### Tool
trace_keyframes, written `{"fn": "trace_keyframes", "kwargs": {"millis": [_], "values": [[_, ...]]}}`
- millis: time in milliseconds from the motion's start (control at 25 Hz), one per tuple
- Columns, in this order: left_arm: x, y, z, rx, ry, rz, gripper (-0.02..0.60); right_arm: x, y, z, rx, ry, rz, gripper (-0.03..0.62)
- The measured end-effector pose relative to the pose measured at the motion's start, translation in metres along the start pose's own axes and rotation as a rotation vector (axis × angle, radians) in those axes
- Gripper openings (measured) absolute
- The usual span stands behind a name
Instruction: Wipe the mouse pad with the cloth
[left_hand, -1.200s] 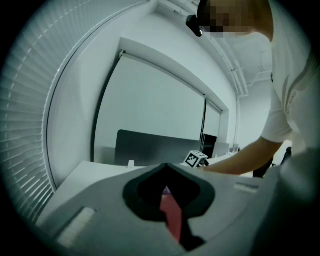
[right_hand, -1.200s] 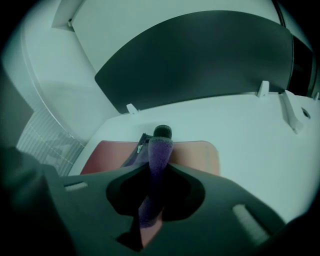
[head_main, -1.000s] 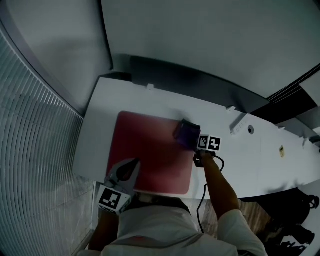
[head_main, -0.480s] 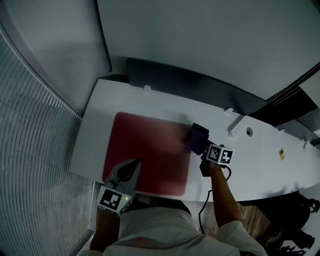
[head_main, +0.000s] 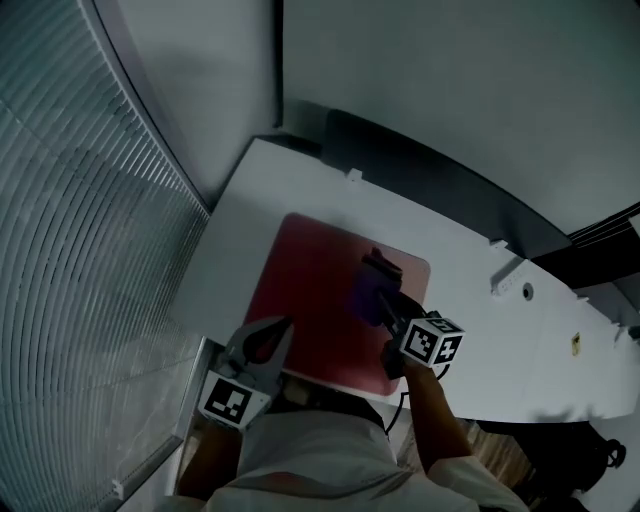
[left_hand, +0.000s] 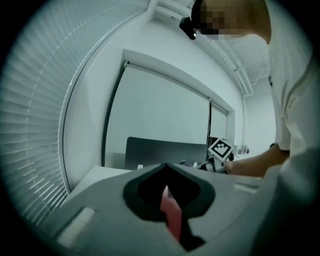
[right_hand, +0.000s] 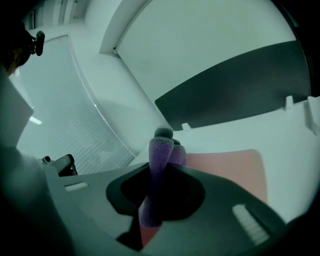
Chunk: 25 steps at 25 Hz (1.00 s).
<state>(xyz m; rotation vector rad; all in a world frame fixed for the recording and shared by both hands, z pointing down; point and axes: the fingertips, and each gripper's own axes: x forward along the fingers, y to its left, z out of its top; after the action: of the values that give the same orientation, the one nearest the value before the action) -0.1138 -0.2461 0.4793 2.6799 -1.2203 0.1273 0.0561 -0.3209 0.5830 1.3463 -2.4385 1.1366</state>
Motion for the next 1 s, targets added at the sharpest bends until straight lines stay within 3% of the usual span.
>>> {"fn": "trace_keyframes", "kwargs": {"millis": [240,480,720,1000], "values": [[-0.034,0.039,-0.008,0.001,0.001,0.031,0.000,0.101,0.091,-0.034,-0.016,0.112,0.160,0.049],[-0.063,0.078,-0.008,-0.016,0.021,0.070,0.000,0.178,0.132,-0.062,0.022,0.217,0.185,0.049],[-0.078,0.095,-0.012,-0.018,0.033,0.065,0.000,0.209,0.103,-0.088,0.063,0.283,0.062,0.049],[-0.059,0.086,-0.010,-0.019,0.032,0.015,0.000,0.183,0.048,-0.095,0.097,0.277,-0.053,0.049]]}}
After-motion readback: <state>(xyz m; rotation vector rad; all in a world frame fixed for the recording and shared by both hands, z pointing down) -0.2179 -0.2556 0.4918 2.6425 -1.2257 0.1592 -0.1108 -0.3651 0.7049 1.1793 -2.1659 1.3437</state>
